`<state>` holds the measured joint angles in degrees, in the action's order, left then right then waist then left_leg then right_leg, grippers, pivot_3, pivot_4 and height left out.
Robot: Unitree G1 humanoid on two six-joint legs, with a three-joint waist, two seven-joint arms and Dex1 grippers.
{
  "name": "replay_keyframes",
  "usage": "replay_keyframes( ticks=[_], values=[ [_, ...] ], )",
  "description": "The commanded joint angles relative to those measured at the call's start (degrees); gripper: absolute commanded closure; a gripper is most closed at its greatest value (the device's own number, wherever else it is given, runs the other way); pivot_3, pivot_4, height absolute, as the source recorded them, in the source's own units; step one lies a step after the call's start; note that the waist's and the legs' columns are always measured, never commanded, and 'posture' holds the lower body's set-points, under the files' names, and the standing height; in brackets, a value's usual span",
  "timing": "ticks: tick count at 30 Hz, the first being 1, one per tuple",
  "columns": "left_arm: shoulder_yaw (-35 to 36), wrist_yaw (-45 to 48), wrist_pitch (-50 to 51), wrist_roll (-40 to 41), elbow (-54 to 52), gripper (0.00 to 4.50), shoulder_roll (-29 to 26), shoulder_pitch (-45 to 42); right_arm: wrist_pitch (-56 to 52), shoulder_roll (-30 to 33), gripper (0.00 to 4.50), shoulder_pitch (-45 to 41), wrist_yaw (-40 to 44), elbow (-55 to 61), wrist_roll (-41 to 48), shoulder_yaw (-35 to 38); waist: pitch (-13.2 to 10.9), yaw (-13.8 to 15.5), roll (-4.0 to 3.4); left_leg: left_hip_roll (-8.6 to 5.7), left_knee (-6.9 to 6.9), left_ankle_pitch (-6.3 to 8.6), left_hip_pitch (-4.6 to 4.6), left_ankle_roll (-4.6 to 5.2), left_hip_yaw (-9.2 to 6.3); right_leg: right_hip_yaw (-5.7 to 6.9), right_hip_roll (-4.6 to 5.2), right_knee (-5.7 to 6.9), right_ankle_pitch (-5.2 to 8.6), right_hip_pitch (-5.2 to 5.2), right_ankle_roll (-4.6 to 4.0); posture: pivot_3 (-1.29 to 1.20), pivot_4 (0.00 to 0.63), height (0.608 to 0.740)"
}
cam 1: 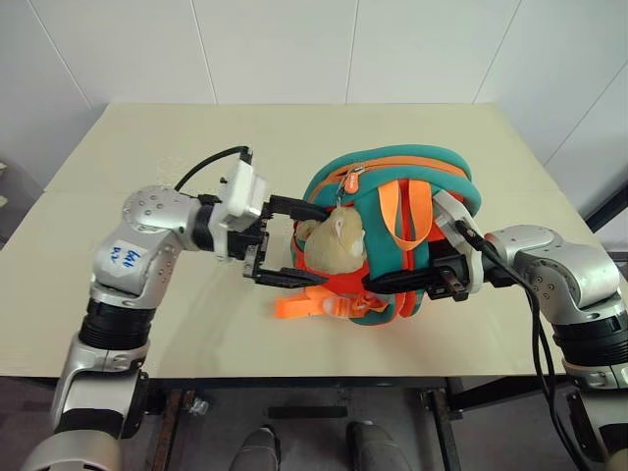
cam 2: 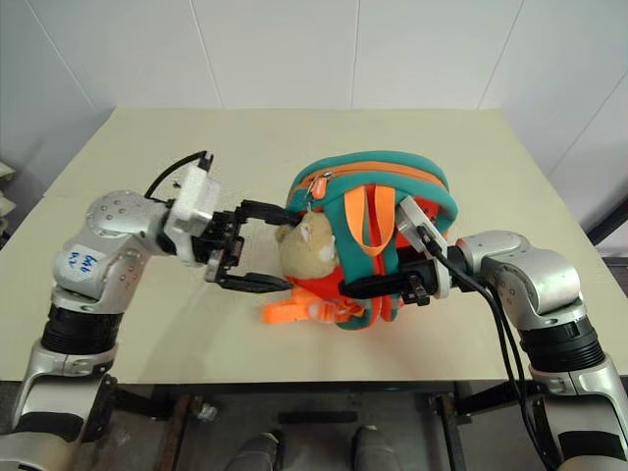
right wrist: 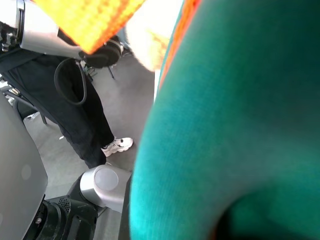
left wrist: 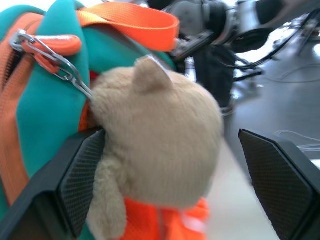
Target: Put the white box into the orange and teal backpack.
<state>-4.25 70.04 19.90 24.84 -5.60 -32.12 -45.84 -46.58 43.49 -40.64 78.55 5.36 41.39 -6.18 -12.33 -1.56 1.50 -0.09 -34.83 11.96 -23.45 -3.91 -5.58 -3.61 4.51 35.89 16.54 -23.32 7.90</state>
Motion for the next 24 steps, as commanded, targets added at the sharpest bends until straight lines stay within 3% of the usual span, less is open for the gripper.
replay_keyframes(
  ticks=[1,7,10,17,19,24],
  values=[
    [-1.2,-2.9,-5.0,-3.4,-0.1,0.01,1.5,0.1,-0.1,0.0,4.5,-0.3,0.2,2.1,0.6,0.7,0.0,0.0,0.0,0.0,-0.01,0.0,0.0,0.0,0.0,0.0,0.0,-0.01,0.0,0.01,0.0,0.0,0.15,0.74],
    [-1.1,-5.5,-9.3,-5.9,1.0,0.01,2.5,0.8,0.1,-0.1,4.5,0.1,-0.1,2.5,0.7,1.1,0.0,0.0,0.0,0.0,-0.03,0.0,0.0,0.0,0.0,0.0,0.0,0.0,-0.01,0.02,0.01,0.0,0.15,0.74],
    [-1.4,-5.9,-8.6,-6.6,1.6,0.64,1.9,1.1,0.2,-0.2,4.5,0.0,-0.3,2.5,0.7,1.1,0.0,0.0,0.0,0.0,-0.04,0.0,0.0,0.01,0.0,0.0,0.0,0.01,-0.01,0.02,0.01,0.0,0.15,0.74],
    [0.1,-8.6,-11.9,-8.4,4.0,2.76,1.8,0.4,0.6,-0.4,4.5,-0.5,-0.4,2.1,0.4,1.0,0.0,0.0,0.0,0.0,-0.06,0.01,0.0,0.01,0.0,0.0,0.0,0.0,-0.02,0.03,0.02,0.0,0.15,0.74],
    [1.1,-8.1,-11.4,-7.4,5.2,3.16,1.2,-0.4,0.6,-0.4,4.5,-0.7,-0.4,2.0,0.3,1.0,0.0,0.0,0.0,0.0,-0.06,0.01,0.01,0.01,0.0,0.0,0.0,0.0,-0.02,0.03,0.02,0.0,0.15,0.74],
    [5.9,-5.0,-9.4,-3.2,11.4,3.29,-3.0,-5.1,0.7,-0.3,4.5,-0.7,-0.3,1.8,0.1,1.0,0.0,-0.2,0.0,0.0,-0.07,0.01,0.01,0.01,0.01,0.0,-0.01,0.01,-0.03,0.03,0.01,0.0,0.15,0.74]
  ],
)
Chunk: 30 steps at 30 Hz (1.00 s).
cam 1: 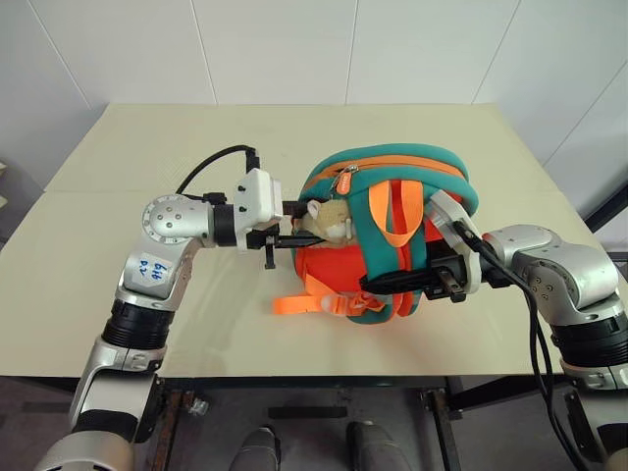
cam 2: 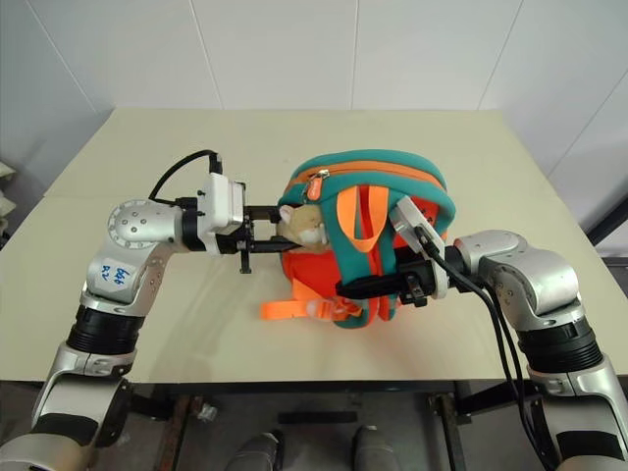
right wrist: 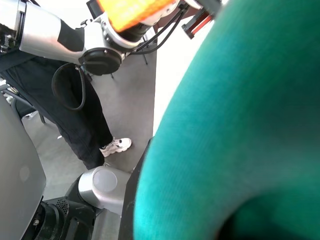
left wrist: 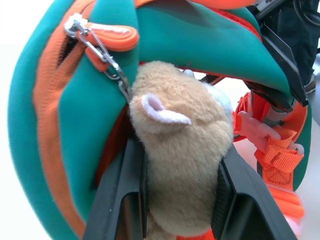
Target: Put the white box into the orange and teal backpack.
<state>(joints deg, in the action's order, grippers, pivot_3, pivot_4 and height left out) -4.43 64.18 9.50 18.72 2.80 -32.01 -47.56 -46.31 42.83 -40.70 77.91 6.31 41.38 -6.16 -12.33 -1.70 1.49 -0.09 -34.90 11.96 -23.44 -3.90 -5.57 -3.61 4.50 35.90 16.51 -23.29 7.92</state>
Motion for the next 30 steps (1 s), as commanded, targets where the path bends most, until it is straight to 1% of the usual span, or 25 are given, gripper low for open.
replay_keyframes(
  ticks=[1,3,7,10,12,13,16,18,22,25,29,30],
  values=[
    [6.9,1.7,1.7,4.0,4.3,3.29,-4.2,-4.1,0.5,0.4,4.5,-0.5,0.2,0.9,0.0,1.0,0.0,-0.1,0.0,0.0,0.01,0.0,0.0,0.0,0.0,0.0,0.0,0.0,0.0,-0.01,0.0,0.0,0.15,0.74],
    [7.7,3.2,2.8,5.4,5.8,3.29,-5.8,-5.1,0.5,0.5,4.5,-0.4,0.1,0.9,0.1,1.1,0.0,-0.1,0.0,0.01,0.04,0.0,0.0,0.0,0.0,0.0,0.0,-0.01,0.0,-0.02,0.0,0.0,0.15,0.74],
    [9.5,7.8,6.8,7.8,10.5,3.29,-11.4,-7.5,0.4,0.8,4.5,0.3,-0.3,1.3,0.2,1.6,0.0,0.0,0.0,0.01,0.08,0.02,-0.05,0.02,-0.01,0.01,0.0,-0.04,0.01,-0.05,0.0,0.0,0.15,0.74],
    [10.4,12.1,15.0,11.1,12.8,3.29,-16.1,-8.6,0.2,1.0,4.5,1.2,-0.9,1.9,0.5,2.1,0.0,-0.1,0.0,0.0,0.15,0.02,-0.07,0.03,-0.01,0.01,0.0,-0.05,0.01,-0.09,0.0,0.0,0.15,0.74],
    [10.0,15.0,18.0,11.9,12.9,3.29,-18.8,-7.5,0.1,1.1,4.5,1.7,-1.3,2.3,0.7,2.4,0.0,-0.3,0.0,0.01,0.24,0.02,-0.06,0.03,0.0,0.0,0.0,-0.06,0.02,-0.11,0.01,0.0,0.15,0.74],
    [9.7,15.7,18.7,11.7,13.1,3.29,-19.8,-6.8,0.0,1.0,4.5,1.9,-1.5,2.4,0.8,2.5,0.0,-0.4,0.0,0.01,0.29,0.02,-0.06,0.03,0.01,0.0,0.0,-0.06,0.04,-0.13,-0.01,0.0,0.15,0.74],
    [6.9,16.6,12.5,5.7,16.2,3.29,-21.6,-2.6,-0.1,1.0,4.5,2.4,-2.2,2.9,1.1,2.9,0.0,-0.6,-0.02,0.03,0.42,0.02,0.03,0.03,0.02,0.0,0.0,-0.03,0.1,-0.15,-0.08,0.0,0.15,0.74],
    [5.9,15.4,8.5,3.2,19.2,3.29,-20.4,-0.8,-0.2,0.9,4.5,2.6,-2.5,3.0,1.2,3.0,0.0,-0.6,-0.02,0.05,0.51,0.01,0.09,0.01,0.02,0.01,-0.01,0.02,0.13,-0.15,-0.14,0.0,0.15,0.74],
    [3.9,12.4,0.2,-1.2,25.4,3.29,-15.8,2.1,-0.4,0.4,4.5,2.6,-3.5,3.3,1.6,3.1,0.0,-0.2,-0.01,0.07,0.48,0.01,0.09,0.01,0.02,0.01,-0.03,0.03,0.14,-0.14,-0.17,0.0,0.15,0.74],
    [3.1,11.2,-2.2,-2.2,27.0,3.29,-12.1,3.2,-0.5,0.1,4.5,2.9,-4.2,3.6,1.9,3.2,0.0,0.0,0.0,0.06,0.45,0.01,0.08,0.01,0.02,0.01,-0.02,0.02,0.14,-0.13,-0.16,0.0,0.15,0.74],
    [1.0,8.7,-8.8,-6.0,30.6,3.29,-6.7,3.4,-0.8,-0.4,4.5,3.6,-5.2,4.1,2.4,3.3,0.0,0.1,-0.01,0.06,0.45,0.01,0.05,0.01,0.02,0.01,-0.02,0.02,0.13,-0.15,-0.15,0.0,0.15,0.74],
    [1.1,8.0,-9.0,-6.0,31.4,3.29,-5.3,3.5,-0.9,-0.7,4.5,3.7,-5.8,4.1,2.5,3.6,0.0,0.1,0.0,0.05,0.45,0.01,0.07,0.01,0.02,0.01,-0.01,0.02,0.12,-0.14,-0.14,0.0,0.15,0.74]
  ],
)
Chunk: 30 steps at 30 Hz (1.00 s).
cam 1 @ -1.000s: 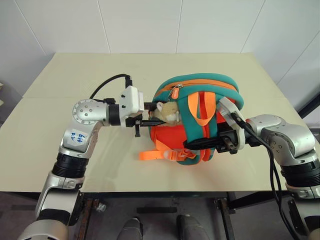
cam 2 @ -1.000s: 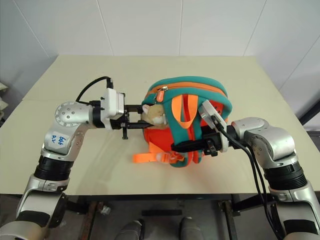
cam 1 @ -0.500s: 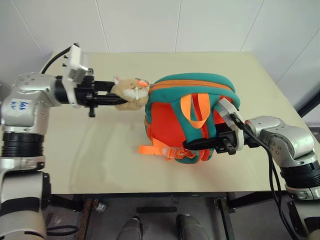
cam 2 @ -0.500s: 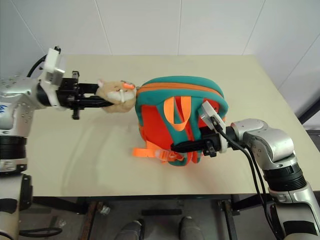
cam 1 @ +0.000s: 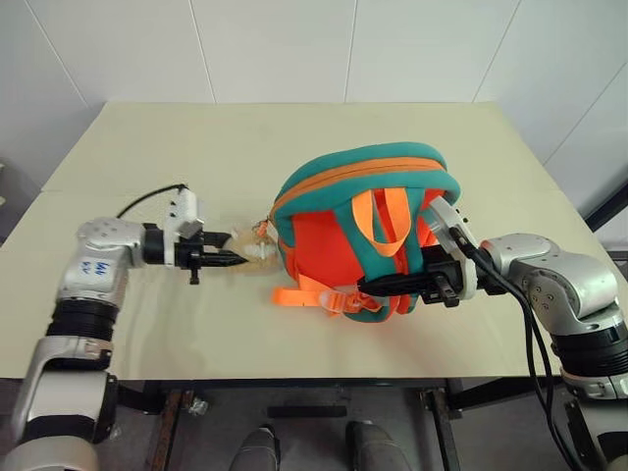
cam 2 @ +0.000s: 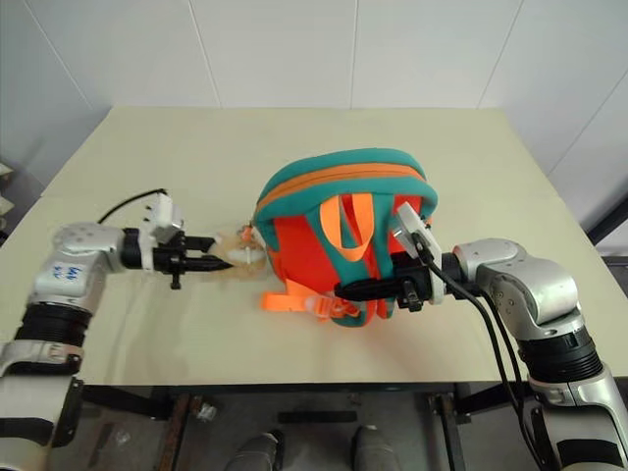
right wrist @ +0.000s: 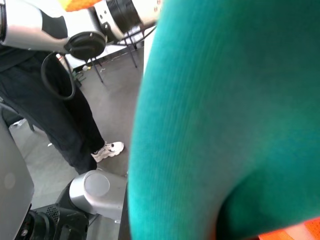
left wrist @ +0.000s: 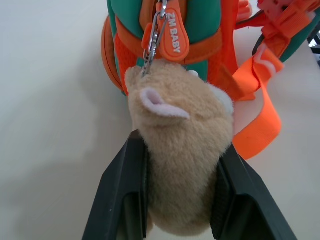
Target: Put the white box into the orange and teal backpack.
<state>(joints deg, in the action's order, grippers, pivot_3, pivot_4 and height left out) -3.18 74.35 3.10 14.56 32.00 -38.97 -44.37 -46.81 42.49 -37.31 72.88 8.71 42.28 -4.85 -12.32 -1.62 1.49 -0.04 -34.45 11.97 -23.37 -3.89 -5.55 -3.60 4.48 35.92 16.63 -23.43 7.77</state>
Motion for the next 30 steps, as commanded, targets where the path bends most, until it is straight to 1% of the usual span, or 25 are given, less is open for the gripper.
replay_keyframes(
  ticks=[1,2,3,4,7,8,11,12,13,15,17,18,21,22,23,24,26,28,30],
  values=[
    [-0.6,-2.6,-3.5,-2.4,3.0,3.29,2.8,0.8,-0.2,-0.9,4.5,0.5,-1.5,1.5,1.5,2.5,0.0,0.0,0.0,-0.01,-0.01,0.0,0.0,0.0,0.0,0.0,0.0,0.01,0.0,0.0,0.0,0.0,0.15,0.74],
    [-0.8,-2.8,-4.1,-2.8,3.4,3.29,3.6,1.1,0.0,-1.2,4.5,0.7,-2.1,1.4,1.4,2.8,0.0,0.0,0.0,0.0,-0.02,0.0,0.0,0.0,-0.01,0.0,0.0,0.02,-0.01,0.0,0.01,0.0,0.15,0.74],
    [-1.6,-2.0,-1.0,-2.9,2.6,3.29,3.6,1.8,0.1,-1.6,4.5,0.9,-2.9,1.1,1.2,3.0,0.0,0.0,0.01,-0.01,-0.03,0.0,0.01,0.0,0.0,0.0,0.01,0.02,-0.01,0.01,0.01,0.0,0.15,0.74],
    [-1.8,-1.1,-0.4,-2.6,1.2,3.29,3.7,2.7,0.0,-1.8,4.5,1.2,-3.3,0.9,1.2,3.3,0.0,0.0,0.01,-0.01,-0.05,0.0,0.0,0.0,-0.01,0.0,0.0,0.03,-0.02,0.01,0.02,0.0,0.15,0.74],
    [-0.4,-0.4,3.4,-0.4,-3.3,3.29,2.9,4.4,0.3,-2.1,4.5,2.3,-4.9,0.9,1.3,4.6,0.0,0.0,0.01,-0.02,-0.07,0.0,0.0,0.0,-0.01,0.0,0.01,0.02,-0.02,0.04,0.03,0.0,0.15,0.74],
    [0.3,-0.1,5.3,0.6,-5.4,3.01,2.1,5.1,-0.5,-2.0,4.5,2.7,-5.9,0.8,1.5,5.1,0.0,0.0,0.01,-0.02,-0.07,0.0,0.0,0.0,-0.01,0.0,0.01,0.02,-0.02,0.04,0.03,0.0,0.15,0.74],
    [2.4,0.5,10.3,3.8,-12.7,2.11,-0.1,7.8,2.0,-1.4,3.57,4.8,-7.1,2.0,-0.3,6.2,0.0,0.0,0.01,-0.01,-0.06,0.0,0.0,0.0,-0.03,0.0,0.01,0.02,-0.02,0.04,0.03,0.0,0.15,0.74],
    [3.4,0.5,12.3,5.0,-16.3,1.73,-1.6,9.6,3.6,-1.4,3.19,6.1,-8.2,2.7,-0.9,7.6,0.0,0.0,0.01,-0.01,-0.04,0.0,0.0,0.0,-0.03,0.0,0.01,0.01,-0.02,0.04,0.03,0.0,0.15,0.74],
    [4.4,0.4,14.2,6.2,-19.5,1.47,-2.8,11.0,3.9,-1.2,2.89,7.0,-9.3,3.2,-0.6,9.2,0.0,0.0,0.01,-0.01,-0.03,0.0,0.0,0.0,-0.03,0.0,0.01,0.01,-0.02,0.04,0.03,0.0,0.15,0.74],
    [5.9,-0.4,17.6,8.2,-24.1,0.81,-4.2,13.2,4.4,-0.5,2.19,8.6,-9.8,4.1,0.1,11.2,0.0,-0.1,0.01,0.0,0.03,0.0,-0.01,0.0,-0.02,-0.02,0.02,-0.03,-0.01,0.02,0.02,0.0,0.15,0.74],
    [7.7,-1.6,20.3,9.9,-28.3,0.2,-5.6,15.3,5.5,1.9,1.55,11.0,-9.6,4.7,-0.8,13.5,0.0,0.0,0.0,0.0,0.05,0.0,0.01,0.0,-0.02,-0.01,0.02,-0.02,-0.01,0.02,0.01,0.0,0.15,0.74],
    [8.6,-2.1,20.7,10.4,-29.9,0.0,-6.1,16.3,6.4,3.1,1.22,12.0,-10.0,4.6,-2.0,14.6,0.0,0.0,0.0,0.01,0.05,0.0,0.02,0.0,-0.02,-0.01,0.02,-0.01,0.0,0.02,0.0,0.0,0.15,0.74],
    [9.9,-3.0,20.8,11.0,-32.1,0.0,-6.7,17.8,8.0,5.6,0.18,14.1,-9.8,3.7,-2.8,17.0,0.0,0.1,0.0,0.0,0.04,0.0,0.05,0.0,-0.01,-0.01,0.02,-0.08,0.01,0.08,-0.02,0.0,0.15,0.74],
    [10.1,-3.2,20.4,11.0,-32.3,0.0,-6.9,18.1,8.3,6.3,0.08,14.6,-9.4,3.5,-2.8,17.7,0.0,0.1,0.0,0.0,0.04,0.0,0.06,0.0,-0.01,-0.01,0.02,-0.09,0.01,0.08,-0.03,0.0,0.15,0.74],
    [10.2,-3.4,20.2,11.0,-32.5,0.0,-7.0,18.2,8.6,6.8,0.08,14.9,-9.1,3.2,-2.8,18.1,0.0,0.0,0.01,0.0,0.04,0.0,0.07,0.0,0.01,-0.02,0.03,-0.09,0.01,0.09,-0.04,0.0,0.15,0.74],
    [11.0,-3.6,19.4,11.1,-32.4,0.0,-7.2,18.3,11.4,7.7,0.08,15.9,-8.1,2.0,-4.0,19.6,0.0,0.0,0.01,0.0,0.04,0.0,0.07,0.01,0.0,-0.01,0.02,-0.09,0.02,0.09,-0.06,0.0,0.15,0.74],
    [12.8,-3.6,21.0,12.8,-32.7,0.0,-7.8,18.7,16.2,9.2,0.08,17.4,-6.3,-0.1,-6.2,21.4,0.0,0.0,0.01,0.0,0.04,0.0,0.07,0.01,0.01,-0.01,0.02,-0.1,0.03,0.09,-0.08,0.0,0.15,0.74],
    [13.1,-3.5,21.9,13.4,-33.0,0.0,-8.3,18.7,19.1,9.9,0.08,17.4,-5.3,-1.9,-7.5,21.6,0.0,0.0,0.01,0.0,0.05,0.0,0.06,0.01,0.03,-0.02,0.02,-0.14,0.03,0.1,-0.08,0.0,0.15,0.74],
    [13.7,-2.9,20.5,12.9,-33.3,0.0,-9.5,19.8,23.8,10.0,0.08,17.3,-5.0,-6.4,-10.0,22.2,0.0,-0.3,0.01,0.01,0.08,0.0,0.08,0.01,0.05,-0.02,0.02,-0.16,0.03,0.1,-0.07,0.0,0.15,0.74]
  ],
)
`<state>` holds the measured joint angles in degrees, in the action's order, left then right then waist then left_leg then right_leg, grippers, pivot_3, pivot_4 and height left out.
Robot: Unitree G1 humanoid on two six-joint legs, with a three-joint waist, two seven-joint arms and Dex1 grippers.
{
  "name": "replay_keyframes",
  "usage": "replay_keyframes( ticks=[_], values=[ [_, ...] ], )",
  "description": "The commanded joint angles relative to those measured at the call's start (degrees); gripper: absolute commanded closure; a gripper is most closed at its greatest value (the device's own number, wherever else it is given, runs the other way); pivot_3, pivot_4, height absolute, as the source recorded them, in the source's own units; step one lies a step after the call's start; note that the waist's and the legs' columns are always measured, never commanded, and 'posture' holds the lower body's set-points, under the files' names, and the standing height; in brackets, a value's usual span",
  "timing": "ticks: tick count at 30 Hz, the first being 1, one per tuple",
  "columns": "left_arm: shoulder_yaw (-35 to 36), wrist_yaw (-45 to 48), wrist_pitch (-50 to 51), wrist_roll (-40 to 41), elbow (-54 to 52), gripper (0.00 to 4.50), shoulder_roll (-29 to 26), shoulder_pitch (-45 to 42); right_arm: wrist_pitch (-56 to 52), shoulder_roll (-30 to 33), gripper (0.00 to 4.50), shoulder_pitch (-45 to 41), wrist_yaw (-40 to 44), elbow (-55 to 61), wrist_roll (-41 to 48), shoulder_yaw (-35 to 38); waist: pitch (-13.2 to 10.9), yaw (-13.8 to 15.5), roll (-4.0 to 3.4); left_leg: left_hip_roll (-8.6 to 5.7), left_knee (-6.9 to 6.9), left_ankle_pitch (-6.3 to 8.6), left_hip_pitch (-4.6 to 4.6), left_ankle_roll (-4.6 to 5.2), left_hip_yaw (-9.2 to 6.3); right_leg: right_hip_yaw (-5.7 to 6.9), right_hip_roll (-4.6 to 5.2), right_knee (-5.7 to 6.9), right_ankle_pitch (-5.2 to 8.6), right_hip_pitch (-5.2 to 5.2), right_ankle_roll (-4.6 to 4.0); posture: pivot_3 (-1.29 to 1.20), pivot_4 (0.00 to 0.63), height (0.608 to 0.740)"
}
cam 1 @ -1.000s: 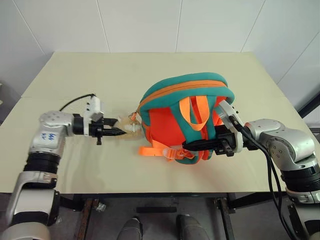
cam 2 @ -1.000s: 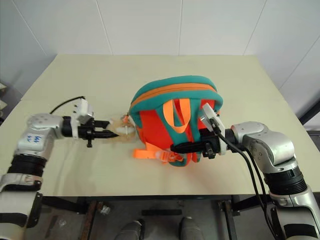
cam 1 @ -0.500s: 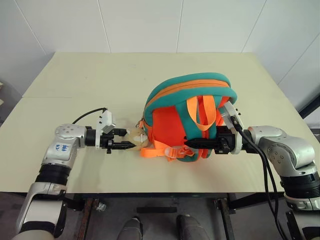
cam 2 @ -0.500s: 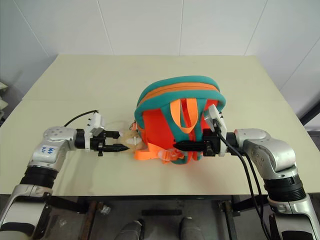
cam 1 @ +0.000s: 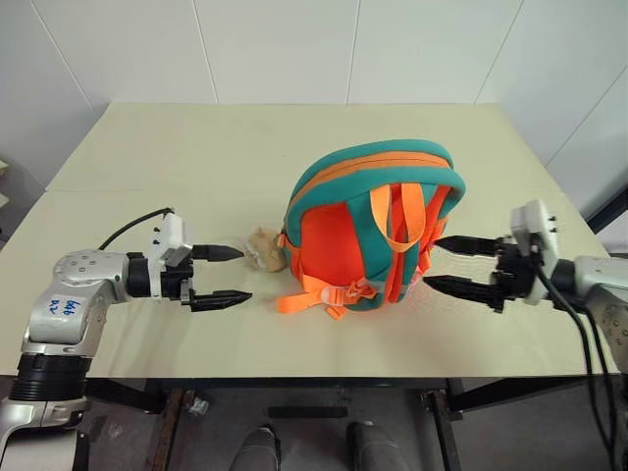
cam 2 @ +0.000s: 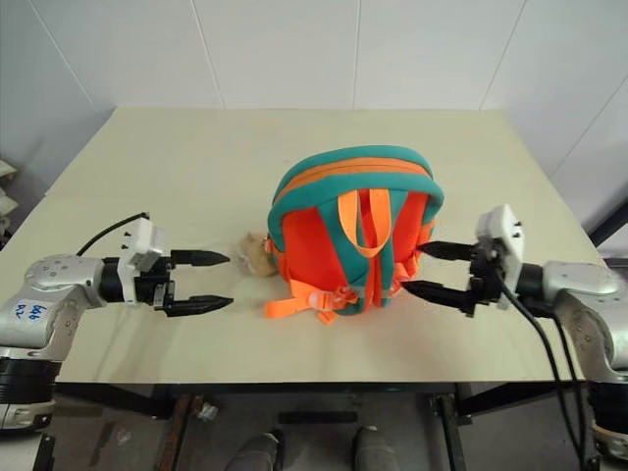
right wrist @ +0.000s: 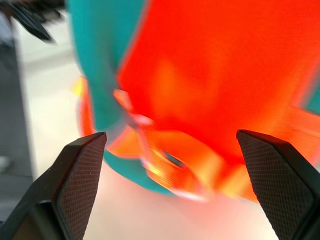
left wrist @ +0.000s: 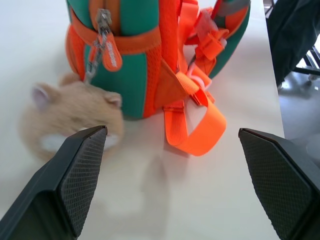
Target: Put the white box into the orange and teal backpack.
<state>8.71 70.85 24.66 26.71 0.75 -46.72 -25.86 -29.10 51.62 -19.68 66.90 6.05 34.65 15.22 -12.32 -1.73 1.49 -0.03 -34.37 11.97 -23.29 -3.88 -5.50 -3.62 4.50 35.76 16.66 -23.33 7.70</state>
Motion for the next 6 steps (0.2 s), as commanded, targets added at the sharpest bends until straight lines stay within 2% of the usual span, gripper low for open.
replay_keyframes(
  ticks=[1,6],
  values=[
    [2.0,0.7,-1.7,0.6,-2.2,0.0,-2.1,1.7,7.6,0.9,0.08,-0.5,1.2,-5.4,-3.2,2.2,0.0,-0.2,0.0,0.01,0.02,0.0,0.01,0.0,0.03,-0.02,0.0,0.0,0.0,0.0,0.0,0.0,0.15,0.74],
    [3.6,-1.0,-0.4,2.1,-5.4,0.0,-2.9,3.7,13.3,1.3,0.08,-2.6,3.3,-12.2,-6.1,1.0,0.0,-0.1,0.0,0.01,0.07,0.0,0.02,0.0,0.05,-0.04,0.0,-0.01,0.01,-0.01,-0.01,0.0,0.15,0.74]
  ],
)
